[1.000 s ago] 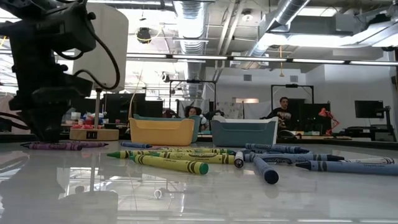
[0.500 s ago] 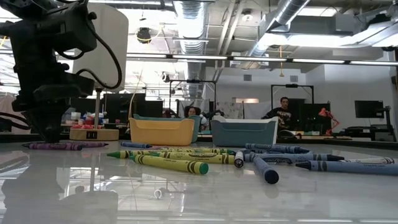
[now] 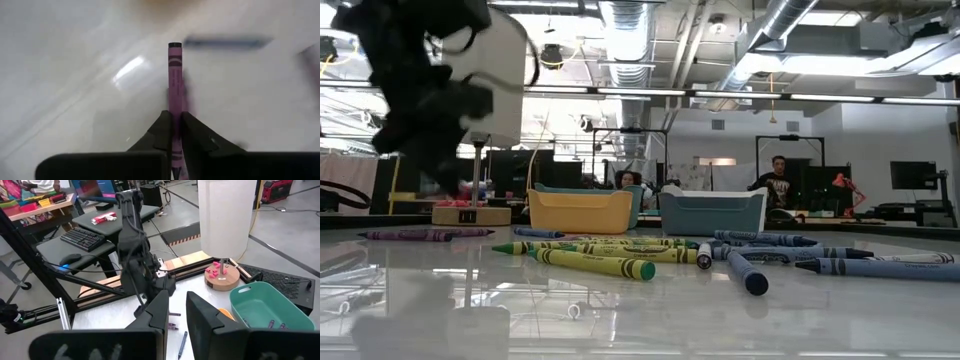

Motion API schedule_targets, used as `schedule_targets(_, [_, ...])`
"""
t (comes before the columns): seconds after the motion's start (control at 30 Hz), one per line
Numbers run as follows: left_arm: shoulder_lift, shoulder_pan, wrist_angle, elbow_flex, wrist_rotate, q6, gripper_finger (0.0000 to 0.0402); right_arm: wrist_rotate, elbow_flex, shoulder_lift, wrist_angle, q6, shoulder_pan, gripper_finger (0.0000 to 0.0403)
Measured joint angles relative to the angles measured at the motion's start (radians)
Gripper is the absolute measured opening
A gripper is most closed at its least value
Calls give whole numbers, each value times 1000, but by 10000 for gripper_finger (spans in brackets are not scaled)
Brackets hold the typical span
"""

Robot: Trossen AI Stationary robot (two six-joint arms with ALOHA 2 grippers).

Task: Sort crayons
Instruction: Put the violet crayon into the green bin

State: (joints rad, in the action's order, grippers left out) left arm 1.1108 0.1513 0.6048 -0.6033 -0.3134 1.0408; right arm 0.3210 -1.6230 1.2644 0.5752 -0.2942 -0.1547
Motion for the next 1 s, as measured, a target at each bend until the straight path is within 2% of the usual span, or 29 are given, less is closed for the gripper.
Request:
schedule_targets(0.1, [-38,0,-17,-32,-51,-32,11,1,11,-1,-18,-26,0,69])
schedule_targets(0.17, [-74,0,-84,-46,-82,-68,11,26,36,-2,-39,-40,0,69])
schedule_targets(0.4, [-201,0,-476,-52,-171,-283,11,187,136,25,-42,-186,1,69])
schedule_targets(0.5, [-234,0,-633,-53,-179,-390,11,201,201,34,-121,-211,1,69])
schedule_targets(0.57, [-245,0,-718,-53,-179,-452,11,197,255,45,-239,-203,1,69])
schedule_targets(0.63, [-247,0,-791,-53,-177,-499,11,172,302,50,-366,-171,1,69])
schedule_targets(0.77, [-241,0,-867,-53,-174,-561,11,37,347,90,-586,-127,16,79])
schedule_targets(0.87, [-232,4,-908,-53,-170,-599,11,-45,346,142,-688,-126,28,107])
schedule_targets(1.0, [-208,22,-976,-54,-171,-664,11,-72,349,216,-808,-126,39,163])
